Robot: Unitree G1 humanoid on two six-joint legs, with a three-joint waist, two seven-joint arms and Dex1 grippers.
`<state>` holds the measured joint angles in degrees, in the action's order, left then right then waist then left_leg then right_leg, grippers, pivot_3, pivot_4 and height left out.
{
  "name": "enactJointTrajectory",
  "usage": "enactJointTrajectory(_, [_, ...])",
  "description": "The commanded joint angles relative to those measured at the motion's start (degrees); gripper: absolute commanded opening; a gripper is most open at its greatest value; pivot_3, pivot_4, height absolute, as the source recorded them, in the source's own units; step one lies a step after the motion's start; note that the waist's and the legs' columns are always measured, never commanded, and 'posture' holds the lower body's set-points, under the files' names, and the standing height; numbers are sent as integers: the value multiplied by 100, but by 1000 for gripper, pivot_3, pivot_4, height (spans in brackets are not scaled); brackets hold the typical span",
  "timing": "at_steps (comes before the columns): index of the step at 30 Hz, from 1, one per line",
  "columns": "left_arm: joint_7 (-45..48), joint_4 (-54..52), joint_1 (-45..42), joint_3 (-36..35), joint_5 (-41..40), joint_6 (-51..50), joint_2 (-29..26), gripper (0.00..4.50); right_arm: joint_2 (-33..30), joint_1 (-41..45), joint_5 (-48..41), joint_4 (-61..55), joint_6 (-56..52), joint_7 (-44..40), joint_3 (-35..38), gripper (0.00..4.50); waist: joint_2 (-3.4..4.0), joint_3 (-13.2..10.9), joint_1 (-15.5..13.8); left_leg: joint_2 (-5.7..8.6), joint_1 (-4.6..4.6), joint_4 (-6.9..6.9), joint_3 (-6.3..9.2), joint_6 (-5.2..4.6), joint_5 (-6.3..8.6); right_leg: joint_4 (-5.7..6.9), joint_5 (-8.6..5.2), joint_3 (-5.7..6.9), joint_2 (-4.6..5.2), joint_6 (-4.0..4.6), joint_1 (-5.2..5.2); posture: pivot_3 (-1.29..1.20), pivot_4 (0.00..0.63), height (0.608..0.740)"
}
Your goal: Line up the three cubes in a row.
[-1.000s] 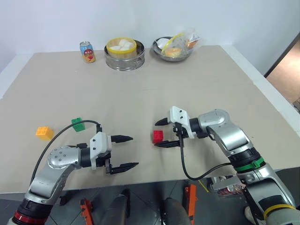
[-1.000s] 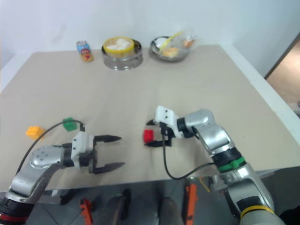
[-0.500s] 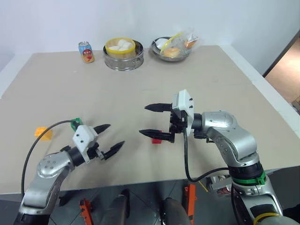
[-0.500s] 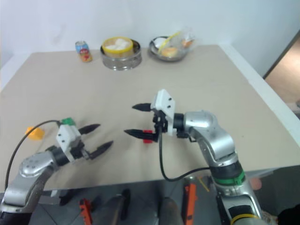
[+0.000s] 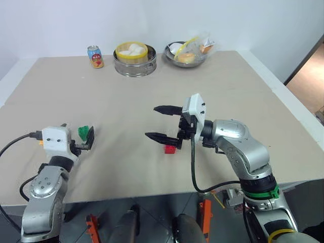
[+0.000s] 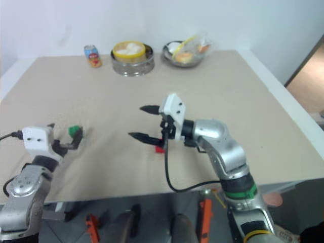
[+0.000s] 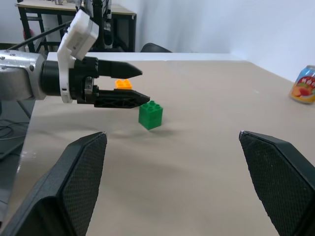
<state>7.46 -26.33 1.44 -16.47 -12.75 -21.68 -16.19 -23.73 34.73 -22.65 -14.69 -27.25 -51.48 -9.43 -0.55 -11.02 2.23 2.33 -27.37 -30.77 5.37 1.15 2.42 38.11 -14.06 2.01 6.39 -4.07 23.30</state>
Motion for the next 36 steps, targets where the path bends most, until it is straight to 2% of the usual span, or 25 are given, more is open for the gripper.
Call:
enactJointTrajectory(1, [-424,-109,-137,18,137,-220,206,4500,14,159,81,83,249,-61,-29,4450,-2,1,-11,1,0,-3,0,0,0,0,0,0,-2,-3,-2,0,150,740])
enactJointTrajectory(11, [-936,268,-493,172,314,-631,656,4500,-20,117,96,140,343,-94,-37,4450,-3,1,-28,-4,-1,-14,-12,0,0,0,0,3,-23,-5,-10,0,150,740])
enactJointTrajectory(20, [-991,782,-750,222,391,-594,693,4500,-68,73,150,77,440,-119,-101,4450,-3,1,-57,-9,-1,-25,-14,1,0,-1,3,3,-11,-4,-6,0,150,740])
enactJointTrajectory(24, [-987,968,-852,181,370,-503,706,3388,-106,49,194,72,471,-125,-127,4500,-3,1,-79,-9,-4,-25,-14,1,1,-4,2,3,-10,-6,-5,0,150,740])
enactJointTrajectory(28, [-913,1089,-934,175,380,-391,651,1903,-144,33,250,74,517,-128,-146,4500,-4,1,-90,-9,-10,-25,-13,1,1,-4,1,6,-11,-7,-6,0,150,740])
enactJointTrajectory(30, [-861,1142,-949,173,407,-330,586,1312,-156,33,276,81,534,-128,-151,4500,-4,0,-89,-9,-10,-25,-15,1,1,-4,2,5,-11,-8,-9,0,150,740])
enactJointTrajectory(33, [-623,1262,-949,214,402,-185,408,1285,-176,31,321,99,570,-140,-164,4500,-4,0,-89,-10,-11,-25,-16,1,1,-4,1,5,-13,-8,-8,0,150,740])
enactJointTrajectory(36, [68,1287,-905,325,134,19,165,1285,-201,22,358,94,594,-159,-173,4500,-4,0,-89,-10,-11,-25,-17,2,1,-5,1,6,-13,-7,-6,0,150,740])
